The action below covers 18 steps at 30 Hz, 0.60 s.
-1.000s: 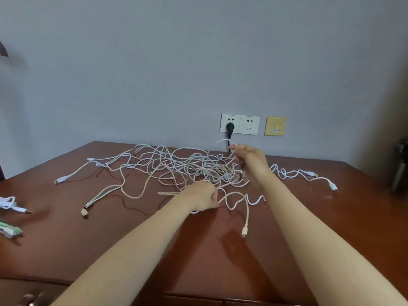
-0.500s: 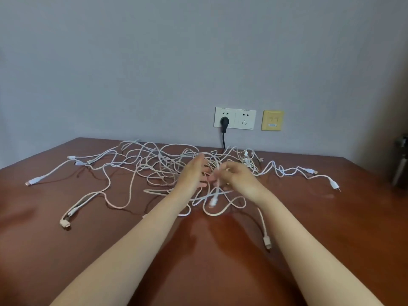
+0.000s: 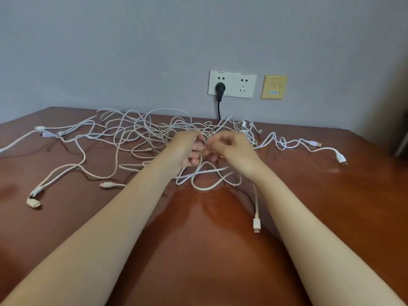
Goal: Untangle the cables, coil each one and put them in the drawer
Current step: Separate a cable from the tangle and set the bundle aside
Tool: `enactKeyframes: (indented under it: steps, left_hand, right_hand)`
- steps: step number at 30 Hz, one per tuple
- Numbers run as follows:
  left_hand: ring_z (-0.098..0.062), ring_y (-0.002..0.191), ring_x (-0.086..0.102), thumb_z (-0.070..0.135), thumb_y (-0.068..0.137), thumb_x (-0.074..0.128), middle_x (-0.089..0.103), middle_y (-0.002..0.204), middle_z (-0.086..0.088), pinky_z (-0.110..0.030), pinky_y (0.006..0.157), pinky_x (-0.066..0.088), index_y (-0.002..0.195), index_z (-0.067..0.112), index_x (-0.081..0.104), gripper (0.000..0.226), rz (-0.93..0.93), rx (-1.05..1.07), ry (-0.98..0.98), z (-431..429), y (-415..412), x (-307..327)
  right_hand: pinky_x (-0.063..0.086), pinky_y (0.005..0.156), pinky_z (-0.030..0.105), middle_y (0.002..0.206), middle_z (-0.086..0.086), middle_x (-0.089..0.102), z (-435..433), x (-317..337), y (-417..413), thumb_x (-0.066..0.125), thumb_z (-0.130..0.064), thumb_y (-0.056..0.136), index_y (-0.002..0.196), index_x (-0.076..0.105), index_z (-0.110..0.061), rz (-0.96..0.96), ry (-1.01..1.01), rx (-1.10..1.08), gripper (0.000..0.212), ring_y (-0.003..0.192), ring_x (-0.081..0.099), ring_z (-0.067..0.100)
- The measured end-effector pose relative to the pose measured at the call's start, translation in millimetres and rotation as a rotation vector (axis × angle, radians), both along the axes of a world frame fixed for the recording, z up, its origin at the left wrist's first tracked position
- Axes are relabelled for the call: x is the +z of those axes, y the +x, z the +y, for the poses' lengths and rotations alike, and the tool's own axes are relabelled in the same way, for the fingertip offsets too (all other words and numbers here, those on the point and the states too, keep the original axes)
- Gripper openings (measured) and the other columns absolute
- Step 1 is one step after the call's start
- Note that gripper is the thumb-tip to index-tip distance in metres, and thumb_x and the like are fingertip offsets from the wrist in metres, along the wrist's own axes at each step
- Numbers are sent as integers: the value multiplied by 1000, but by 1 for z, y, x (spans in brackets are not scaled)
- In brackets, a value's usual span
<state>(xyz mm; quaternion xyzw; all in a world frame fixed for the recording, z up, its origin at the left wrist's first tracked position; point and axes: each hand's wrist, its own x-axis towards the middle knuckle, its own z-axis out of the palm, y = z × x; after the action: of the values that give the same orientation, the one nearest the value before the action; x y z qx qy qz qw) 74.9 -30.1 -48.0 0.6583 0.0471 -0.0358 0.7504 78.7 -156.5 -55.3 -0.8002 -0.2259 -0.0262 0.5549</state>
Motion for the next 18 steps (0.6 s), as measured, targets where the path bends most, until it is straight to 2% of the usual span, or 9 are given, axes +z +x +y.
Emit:
enactKeyframes:
  steps: [2, 4, 6, 9, 12, 13, 15, 16, 18]
  left_hand:
    - [-2, 26, 15, 19, 97, 31, 24, 34, 10, -11, 33, 12, 66, 17, 36, 32, 0, -117, 142, 2, -6, -2]
    - [-2, 29, 15, 22, 98, 33, 23, 38, 11, -13, 32, 10, 65, 17, 35, 33, -71, -220, 184, 3, -11, 0]
    - [-2, 31, 16, 24, 99, 34, 22, 40, 10, -15, 33, 11, 65, 16, 36, 35, -148, -285, 77, 3, -14, 4]
    - [-2, 30, 21, 34, 98, 35, 27, 39, 10, -15, 34, 13, 67, 17, 39, 36, -187, -312, -187, 9, -14, 8]
    - [-2, 31, 27, 38, 96, 35, 32, 41, 7, -14, 33, 18, 72, 19, 46, 33, -202, -273, -457, 23, -9, 10]
    - [-2, 32, 28, 37, 97, 34, 34, 43, 7, -13, 33, 20, 73, 20, 48, 32, -206, -244, -527, 28, -7, 9]
    - [-3, 37, 33, 33, 99, 33, 40, 48, 8, -12, 36, 26, 75, 20, 49, 32, -213, -187, -616, 33, -5, 5]
    - [-4, 41, 38, 32, 99, 34, 45, 53, 9, -13, 40, 32, 75, 21, 51, 32, -210, -156, -636, 33, -4, 3]
    - [-6, 58, 51, 34, 98, 39, 57, 71, 6, -19, 56, 41, 76, 22, 55, 30, -191, -96, -664, 32, -2, 1]
  right_hand:
    - [39, 52, 16, 88, 5, 62, -1, 1, 3, 48, 12, 83, 92, 56, -19, -58, 66, -7, 33, 57, 52, 5]
    - [41, 57, 14, 92, -4, 59, -3, -2, 2, 44, 19, 78, 102, 53, -22, -108, 31, 74, 49, 72, 55, 8]
    - [42, 66, 12, 88, -5, 59, -2, -9, 3, 53, 14, 78, 98, 55, -22, -119, -63, 110, 41, 81, 54, 10]
    - [41, 69, 30, 77, 11, 58, 3, -17, 5, 63, -10, 85, 87, 61, -4, -79, -94, 36, 6, 70, 50, 13]
    - [38, 73, 32, 70, 9, 54, 0, -13, 12, 57, -21, 91, 79, 56, 11, -28, 66, -69, 34, 71, 48, 17]
    - [40, 78, 33, 72, 5, 59, -2, -10, 11, 56, -22, 92, 76, 61, 6, -7, 115, -76, 33, 76, 52, 16]
    - [41, 88, 35, 71, 1, 65, -3, -6, 11, 55, -23, 90, 59, 66, -15, 29, 226, -31, 34, 82, 58, 18]
    - [42, 89, 35, 65, 2, 64, -3, -4, 10, 53, -21, 91, 54, 62, -18, 39, 301, 2, 38, 78, 60, 21]
    - [46, 81, 29, 49, 0, 54, 0, -2, 5, 46, -13, 95, 60, 54, -13, 60, 460, 69, 36, 59, 60, 19]
